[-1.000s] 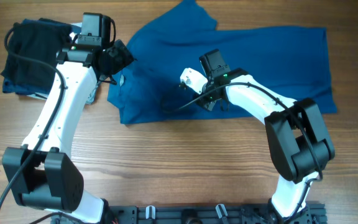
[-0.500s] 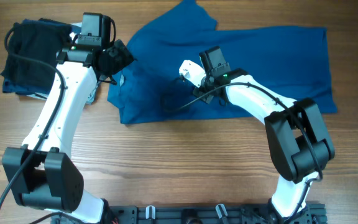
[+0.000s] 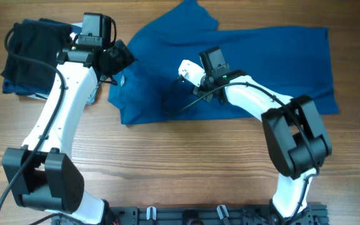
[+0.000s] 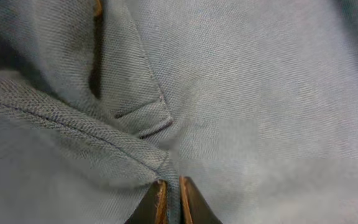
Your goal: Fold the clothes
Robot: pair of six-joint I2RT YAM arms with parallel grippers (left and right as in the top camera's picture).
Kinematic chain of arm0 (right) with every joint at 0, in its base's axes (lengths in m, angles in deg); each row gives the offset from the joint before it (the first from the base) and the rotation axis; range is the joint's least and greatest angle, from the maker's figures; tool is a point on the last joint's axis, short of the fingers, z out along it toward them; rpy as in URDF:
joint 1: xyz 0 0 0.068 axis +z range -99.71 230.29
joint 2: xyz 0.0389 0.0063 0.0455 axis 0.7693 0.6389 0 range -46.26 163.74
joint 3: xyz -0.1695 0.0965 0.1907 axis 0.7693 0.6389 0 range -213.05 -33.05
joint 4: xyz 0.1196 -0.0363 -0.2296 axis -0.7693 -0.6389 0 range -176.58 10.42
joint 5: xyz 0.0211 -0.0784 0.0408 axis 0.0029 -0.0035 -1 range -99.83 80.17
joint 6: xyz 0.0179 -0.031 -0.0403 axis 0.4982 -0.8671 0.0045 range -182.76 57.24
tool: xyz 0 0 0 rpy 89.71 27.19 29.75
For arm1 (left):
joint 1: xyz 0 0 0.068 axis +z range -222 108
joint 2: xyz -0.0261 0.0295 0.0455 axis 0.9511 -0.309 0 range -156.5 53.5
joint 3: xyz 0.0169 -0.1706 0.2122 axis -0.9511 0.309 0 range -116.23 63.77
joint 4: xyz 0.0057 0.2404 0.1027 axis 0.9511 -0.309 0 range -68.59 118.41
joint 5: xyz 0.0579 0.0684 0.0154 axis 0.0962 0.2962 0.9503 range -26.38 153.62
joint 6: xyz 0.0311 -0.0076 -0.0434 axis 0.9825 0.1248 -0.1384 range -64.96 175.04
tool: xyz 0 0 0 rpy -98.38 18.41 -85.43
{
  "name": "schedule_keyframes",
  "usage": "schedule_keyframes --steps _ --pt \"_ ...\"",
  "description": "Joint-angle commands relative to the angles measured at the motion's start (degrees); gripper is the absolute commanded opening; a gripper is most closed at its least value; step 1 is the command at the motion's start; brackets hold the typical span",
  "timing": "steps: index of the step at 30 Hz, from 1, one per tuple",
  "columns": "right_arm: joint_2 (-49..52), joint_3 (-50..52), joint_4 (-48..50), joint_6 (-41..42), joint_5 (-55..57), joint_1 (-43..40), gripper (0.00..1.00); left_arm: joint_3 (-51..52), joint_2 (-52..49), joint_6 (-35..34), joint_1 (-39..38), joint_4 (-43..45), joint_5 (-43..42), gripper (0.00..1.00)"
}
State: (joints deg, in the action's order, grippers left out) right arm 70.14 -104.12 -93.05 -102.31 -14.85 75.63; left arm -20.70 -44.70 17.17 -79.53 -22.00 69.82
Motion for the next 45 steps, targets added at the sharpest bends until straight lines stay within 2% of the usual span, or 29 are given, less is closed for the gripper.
schedule_keyframes --steps 1,2,4,6,7,9,13,16,18,20,22,23,24,25,26,28,31,45 --pt "3.8 0.3 3.3 -0.9 3.7 0.2 0.10 -0.6 0.8 -0.3 0.3 0.0 0.8 1.00" --pt "4.2 0.3 4.8 -0.8 5.0 0.2 0.11 -0.6 0.8 -0.3 0.3 0.0 0.8 1.00" --pt "4.0 0.2 7.9 -0.3 5.4 0.1 0.21 -0.6 0.8 -0.3 0.3 0.0 0.8 1.00" --pt "4.0 0.2 9.9 0.2 6.0 0.1 0.36 -0.6 0.8 -0.3 0.3 0.0 0.8 1.00" --pt "4.0 0.2 10.4 1.2 6.8 0.1 0.49 -0.6 0.8 -0.3 0.3 0.0 0.8 1.00" --pt "3.3 0.2 10.2 4.0 7.0 0.1 0.55 -0.6 0.8 -0.3 0.3 0.0 0.8 1.00" --pt "-1.1 0.2 8.3 14.3 7.5 0.1 0.59 -0.6 0.8 -0.3 0.3 0.0 0.8 1.00" --pt "-6.2 0.1 4.0 25.0 13.1 0.1 0.57 -0.6 0.8 -0.3 0.3 0.0 0.8 1.00" --pt "-9.5 0.1 0.1 28.9 13.5 0.0 0.54 -0.6 0.8 -0.3 0.3 0.0 0.8 1.00" --pt "-13.5 0.1 -7.0 37.0 13.4 -1.1 0.47 -0.6 0.8 -0.3 0.3 0.0 0.8 1.00" --pt "-15.5 0.2 -15.3 39.6 10.5 -2.2 0.43 -0.6 0.8 -0.3 0.3 0.0 0.8 1.00" --pt "-15.8 0.2 -18.3 39.6 9.4 -2.4 0.39 -0.6 0.8 -0.3 0.3 0.0 0.8 1.00" --pt "-15.8 0.2 -22.0 39.7 8.4 -2.4 0.20 -0.6 0.8 -0.3 0.3 0.0 0.8 1.00" --pt "-15.5 0.3 -25.0 40.1 7.0 -2.4 0.07 -0.6 0.8 -0.3 0.3 0.0 0.8 1.00" --pt "-15.2 0.7 -26.6 41.8 6.5 -2.4 0.04 -0.6 0.8 -0.3 0.3 0.0 0.8 1.00" --pt "-14.6 2.8 -27.9 49.6 6.5 -2.6 0.04 -0.6 0.8 -0.3 0.3 0.0 0.8 1.00" --pt "-14.5 5.9 -25.9 55.0 6.5 -3.4 0.05 -0.6 0.8 -0.3 0.3 0.0 0.8 1.00" --pt "-14.5 12.5 -10.3 56.3 6.7 -7.1 0.04 -0.6 0.8 -0.3 0.3 0.0 0.8 1.00"
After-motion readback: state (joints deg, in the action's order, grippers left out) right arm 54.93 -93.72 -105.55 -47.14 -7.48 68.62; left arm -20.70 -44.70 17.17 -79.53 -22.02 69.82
